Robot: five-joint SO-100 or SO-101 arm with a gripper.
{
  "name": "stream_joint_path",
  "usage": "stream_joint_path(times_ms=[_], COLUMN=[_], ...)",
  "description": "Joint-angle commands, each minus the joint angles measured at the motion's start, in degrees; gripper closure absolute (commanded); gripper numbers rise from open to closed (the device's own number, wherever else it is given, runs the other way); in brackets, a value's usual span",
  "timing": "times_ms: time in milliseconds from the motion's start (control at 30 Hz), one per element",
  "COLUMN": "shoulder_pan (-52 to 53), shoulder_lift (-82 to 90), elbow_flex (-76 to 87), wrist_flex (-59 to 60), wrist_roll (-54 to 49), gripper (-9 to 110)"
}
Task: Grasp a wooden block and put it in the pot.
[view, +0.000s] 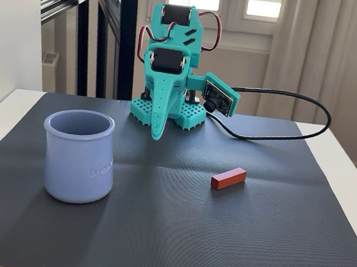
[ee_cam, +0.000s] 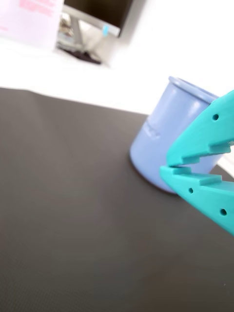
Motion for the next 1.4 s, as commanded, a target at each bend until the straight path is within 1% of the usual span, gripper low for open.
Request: stream_joint_path(times_ms=[0, 1067, 1267, 1367], shoulder_pan=[-0.1, -0.3, -2.8, -3.4], shoulder_lift=[0.4, 0.2, -3.4, -12.0], elbow_flex=[-0.4, -0.7, -11.1, -18.2], wrist_flex=[0.1, 0.1, 0.7, 0.8], wrist_roll=[-0.1, -0.1, 0.5, 6.2], gripper=[101, 101, 101, 100])
